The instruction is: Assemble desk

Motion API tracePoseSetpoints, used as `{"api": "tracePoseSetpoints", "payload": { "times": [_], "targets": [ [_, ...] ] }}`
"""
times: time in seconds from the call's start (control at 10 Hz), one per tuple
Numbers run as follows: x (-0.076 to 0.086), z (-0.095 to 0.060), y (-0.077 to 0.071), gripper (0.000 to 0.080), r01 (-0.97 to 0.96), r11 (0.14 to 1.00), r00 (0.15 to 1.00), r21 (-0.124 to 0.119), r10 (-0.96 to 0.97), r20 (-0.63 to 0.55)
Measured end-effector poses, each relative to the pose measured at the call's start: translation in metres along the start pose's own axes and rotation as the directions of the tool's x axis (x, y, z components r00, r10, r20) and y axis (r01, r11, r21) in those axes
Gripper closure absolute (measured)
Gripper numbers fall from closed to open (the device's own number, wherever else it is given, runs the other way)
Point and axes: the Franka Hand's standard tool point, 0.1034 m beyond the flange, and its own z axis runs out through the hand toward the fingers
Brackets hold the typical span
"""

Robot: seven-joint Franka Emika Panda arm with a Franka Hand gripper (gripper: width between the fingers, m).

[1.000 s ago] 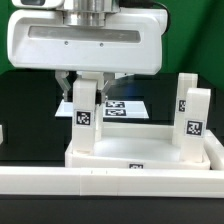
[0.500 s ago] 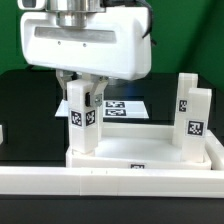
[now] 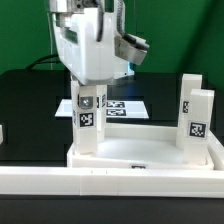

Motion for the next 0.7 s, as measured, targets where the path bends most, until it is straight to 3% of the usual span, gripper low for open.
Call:
{"api": "tracePoseSetpoints", "payload": {
  "times": [0.4,0.7],
  "targets": [
    [-0.0003,0.0003,0.0,0.0509,-0.099,0.995,0.995,0.001,0.099,0.0],
    [-0.001,0.0005,-0.0002,0.0189,0.004,1.0,1.0,0.0,-0.004,0.001]
  ]
}}
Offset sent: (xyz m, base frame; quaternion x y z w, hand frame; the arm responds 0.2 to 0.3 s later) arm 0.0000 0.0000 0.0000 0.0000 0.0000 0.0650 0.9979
